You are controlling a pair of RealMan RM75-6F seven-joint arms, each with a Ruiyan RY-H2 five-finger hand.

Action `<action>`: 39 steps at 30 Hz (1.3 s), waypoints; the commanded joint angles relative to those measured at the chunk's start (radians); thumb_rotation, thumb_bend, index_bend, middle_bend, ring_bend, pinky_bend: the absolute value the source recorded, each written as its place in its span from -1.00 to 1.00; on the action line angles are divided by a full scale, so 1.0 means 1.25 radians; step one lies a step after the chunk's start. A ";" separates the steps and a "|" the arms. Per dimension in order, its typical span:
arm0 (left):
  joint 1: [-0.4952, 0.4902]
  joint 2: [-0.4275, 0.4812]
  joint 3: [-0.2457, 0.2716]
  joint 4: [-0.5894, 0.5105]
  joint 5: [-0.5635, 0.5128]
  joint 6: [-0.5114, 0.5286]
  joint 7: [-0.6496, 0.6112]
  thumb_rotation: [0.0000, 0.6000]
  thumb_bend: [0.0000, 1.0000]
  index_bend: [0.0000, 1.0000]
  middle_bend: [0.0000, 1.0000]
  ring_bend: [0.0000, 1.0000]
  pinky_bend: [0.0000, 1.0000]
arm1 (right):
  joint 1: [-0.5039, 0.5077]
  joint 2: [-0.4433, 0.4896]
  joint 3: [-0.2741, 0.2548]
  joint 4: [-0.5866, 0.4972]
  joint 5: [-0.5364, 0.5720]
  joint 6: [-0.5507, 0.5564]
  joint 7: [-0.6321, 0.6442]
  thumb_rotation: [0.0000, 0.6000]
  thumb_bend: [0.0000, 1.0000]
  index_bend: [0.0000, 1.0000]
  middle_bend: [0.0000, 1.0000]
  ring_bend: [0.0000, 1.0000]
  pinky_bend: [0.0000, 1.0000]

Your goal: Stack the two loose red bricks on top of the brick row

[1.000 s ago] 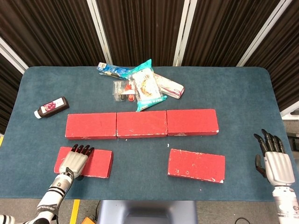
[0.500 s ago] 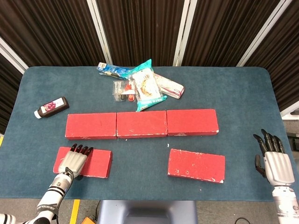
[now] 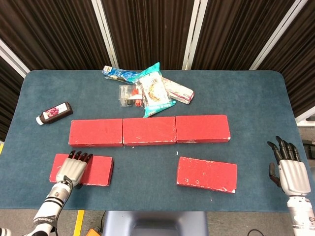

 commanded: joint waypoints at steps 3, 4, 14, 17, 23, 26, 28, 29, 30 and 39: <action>0.006 0.088 -0.005 -0.089 0.025 0.052 -0.004 1.00 -0.51 -0.87 -0.63 -1.00 -0.91 | 0.000 0.002 -0.001 -0.001 0.000 0.000 0.002 1.00 0.42 -0.52 -0.84 -0.99 -1.00; 0.004 0.106 -0.011 -0.106 0.025 0.060 -0.004 1.00 -0.52 -0.88 -0.63 -1.00 -0.91 | 0.000 0.003 -0.001 -0.001 0.000 -0.001 0.003 1.00 0.42 -0.52 -0.84 -0.99 -1.00; -0.179 0.202 -0.183 -0.178 -0.206 0.016 0.068 1.00 -0.52 -0.90 -0.65 -1.00 -0.91 | 0.001 0.009 -0.002 -0.003 0.003 -0.007 0.008 1.00 0.42 -0.52 -0.84 -0.99 -1.00; -0.278 0.163 -0.242 -0.175 -0.364 0.035 0.131 1.00 -0.52 -0.90 -0.65 -1.00 -0.90 | 0.001 0.010 -0.002 -0.003 0.001 -0.007 0.009 1.00 0.42 -0.52 -0.84 -0.99 -1.00; -0.454 0.006 -0.333 -0.037 -0.638 0.070 0.221 1.00 -0.52 -0.90 -0.66 -1.00 -0.90 | 0.000 0.015 -0.002 -0.002 0.003 -0.007 0.019 1.00 0.42 -0.52 -0.84 -0.99 -1.00; -0.498 -0.048 -0.357 0.044 -0.704 0.059 0.245 1.00 -0.52 -0.90 -0.66 -1.00 -0.90 | 0.000 0.019 -0.002 -0.001 0.004 -0.011 0.028 1.00 0.42 -0.52 -0.84 -0.99 -1.00; -0.516 -0.070 -0.368 0.082 -0.733 0.051 0.256 1.00 -0.51 -0.90 -0.66 -1.00 -0.91 | 0.001 0.021 -0.002 0.000 0.005 -0.013 0.029 1.00 0.42 -0.52 -0.84 -0.99 -1.00; -0.524 -0.082 -0.377 0.105 -0.747 0.043 0.259 1.00 -0.51 -0.90 -0.66 -1.00 -0.91 | 0.002 0.021 -0.002 0.000 0.005 -0.015 0.029 1.00 0.42 -0.52 -0.84 -0.99 -1.00; -0.529 -0.090 -0.382 0.121 -0.754 0.037 0.261 1.00 -0.52 -0.90 -0.66 -1.00 -0.91 | 0.002 0.021 -0.002 0.001 0.005 -0.016 0.029 1.00 0.42 -0.52 -0.84 -0.99 -1.00; -0.547 -0.109 -0.411 0.209 -0.794 0.014 0.277 1.00 -0.52 -0.91 -0.69 -1.00 -0.91 | 0.001 0.018 -0.004 -0.001 0.003 -0.012 0.021 1.00 0.42 -0.52 -0.84 -0.99 -1.00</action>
